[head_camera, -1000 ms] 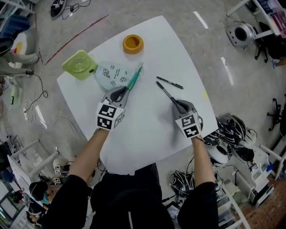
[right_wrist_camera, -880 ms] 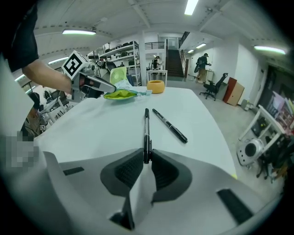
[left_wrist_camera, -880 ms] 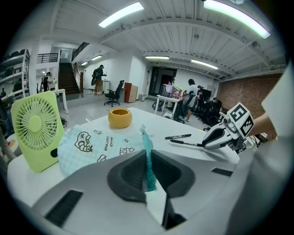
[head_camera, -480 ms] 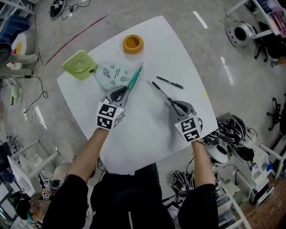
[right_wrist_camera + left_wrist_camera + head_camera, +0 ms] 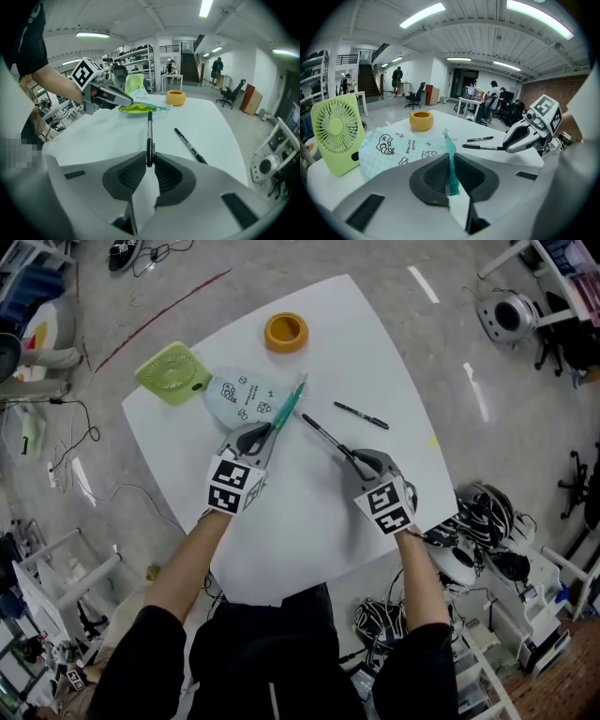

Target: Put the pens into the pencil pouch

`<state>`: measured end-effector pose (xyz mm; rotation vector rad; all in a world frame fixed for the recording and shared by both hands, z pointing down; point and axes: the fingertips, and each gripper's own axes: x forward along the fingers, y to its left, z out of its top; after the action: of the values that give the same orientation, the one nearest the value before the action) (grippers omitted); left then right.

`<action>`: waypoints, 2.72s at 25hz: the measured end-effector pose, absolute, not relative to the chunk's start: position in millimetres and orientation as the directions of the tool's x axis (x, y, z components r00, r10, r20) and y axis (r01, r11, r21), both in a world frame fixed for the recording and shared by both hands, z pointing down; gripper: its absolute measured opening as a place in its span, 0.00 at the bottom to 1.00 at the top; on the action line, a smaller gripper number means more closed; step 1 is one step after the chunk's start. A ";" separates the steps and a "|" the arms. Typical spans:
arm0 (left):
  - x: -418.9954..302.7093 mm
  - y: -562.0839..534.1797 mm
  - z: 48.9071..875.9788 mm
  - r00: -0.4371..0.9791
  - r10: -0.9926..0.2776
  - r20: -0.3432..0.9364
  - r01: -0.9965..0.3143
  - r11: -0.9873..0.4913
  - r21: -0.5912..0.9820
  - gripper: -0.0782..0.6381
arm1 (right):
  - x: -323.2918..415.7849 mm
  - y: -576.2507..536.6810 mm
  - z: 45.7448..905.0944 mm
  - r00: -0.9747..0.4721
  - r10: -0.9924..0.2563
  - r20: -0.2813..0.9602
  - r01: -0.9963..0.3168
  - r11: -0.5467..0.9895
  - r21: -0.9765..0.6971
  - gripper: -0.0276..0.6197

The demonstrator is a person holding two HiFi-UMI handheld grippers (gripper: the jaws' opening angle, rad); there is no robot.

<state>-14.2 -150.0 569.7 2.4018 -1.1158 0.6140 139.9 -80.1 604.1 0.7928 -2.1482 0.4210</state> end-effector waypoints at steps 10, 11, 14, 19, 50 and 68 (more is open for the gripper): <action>-12.2 -145.5 568.2 0.601 -0.585 0.546 -0.769 -0.610 0.193 0.18 | 102.4 -93.2 610.1 -0.516 -0.359 0.778 -0.620 0.783 -0.050 0.15; -11.7 -144.9 567.8 0.602 -0.584 0.544 -0.767 -0.612 0.193 0.18 | 99.3 -95.3 609.9 -0.518 -0.359 0.777 -0.619 0.784 -0.051 0.15; -11.7 -144.3 568.4 0.606 -0.582 0.542 -0.764 -0.616 0.193 0.18 | 91.0 -101.0 611.8 -0.525 -0.357 0.773 -0.619 0.783 -0.059 0.15; -13.5 -141.4 571.9 0.612 -0.573 0.545 -0.758 -0.621 0.199 0.18 | 79.9 -108.7 614.2 -0.536 -0.348 0.769 -0.624 0.777 -0.083 0.15; -2.7 -125.8 560.4 0.693 -0.519 0.501 -0.694 -0.667 0.269 0.18 | 16.7 -149.9 607.3 -0.598 -0.387 0.702 -0.646 0.752 -0.135 0.15; -15.0 -133.6 554.1 0.688 -0.540 0.484 -0.707 -0.649 0.282 0.18 | 16.3 -128.1 621.0 -0.608 -0.372 0.701 -0.654 0.735 -0.177 0.13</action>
<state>-15.0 -133.6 554.1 2.4475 -0.9645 0.4994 16.3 -128.1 621.0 0.7706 -2.2771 0.5581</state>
